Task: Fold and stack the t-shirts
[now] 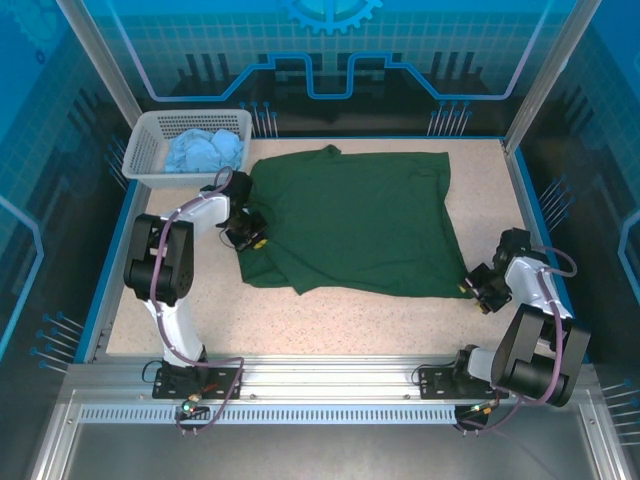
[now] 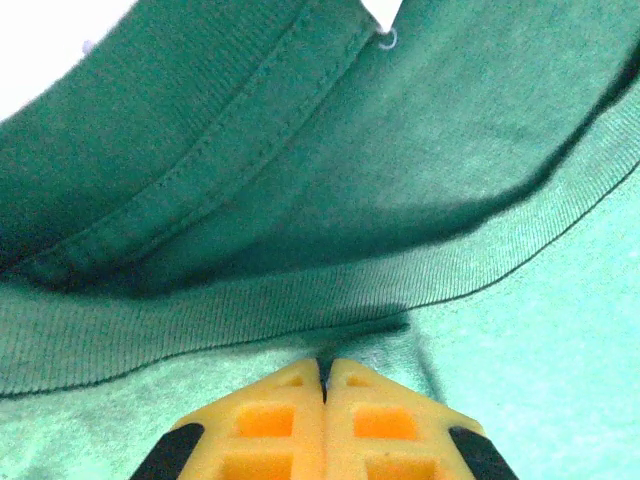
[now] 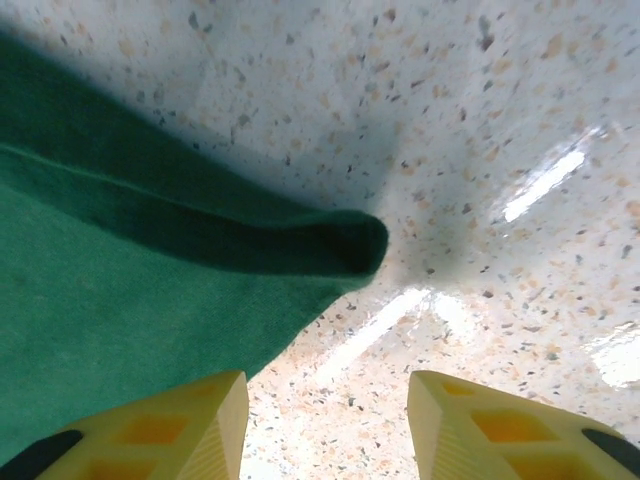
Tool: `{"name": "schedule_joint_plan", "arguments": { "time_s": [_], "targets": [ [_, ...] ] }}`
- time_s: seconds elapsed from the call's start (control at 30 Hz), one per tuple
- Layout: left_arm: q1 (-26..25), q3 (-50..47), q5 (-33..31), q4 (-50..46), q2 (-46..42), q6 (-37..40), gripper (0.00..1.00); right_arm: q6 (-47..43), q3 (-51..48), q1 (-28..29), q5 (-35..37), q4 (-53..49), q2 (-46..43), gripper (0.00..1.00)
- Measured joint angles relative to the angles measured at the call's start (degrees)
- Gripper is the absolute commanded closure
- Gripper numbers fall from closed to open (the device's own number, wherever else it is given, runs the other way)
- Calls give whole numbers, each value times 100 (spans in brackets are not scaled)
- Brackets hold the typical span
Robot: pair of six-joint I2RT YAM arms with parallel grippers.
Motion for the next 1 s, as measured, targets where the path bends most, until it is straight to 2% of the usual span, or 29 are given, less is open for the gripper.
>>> {"name": "schedule_joint_plan", "arguments": {
  "time_s": [0.33,0.57,1.0],
  "targets": [
    [-190,-221,120,-136,-560,-63,100,-138,157,-632,11,-81,7,61],
    [-361,-378,260,-212,-752,-70,100,-385,234,-656,-181,127,431,65],
    [-363,-474,306,-284,-918,-68,100,-566,540,-656,-219,402,1246,68]
  ]
}}
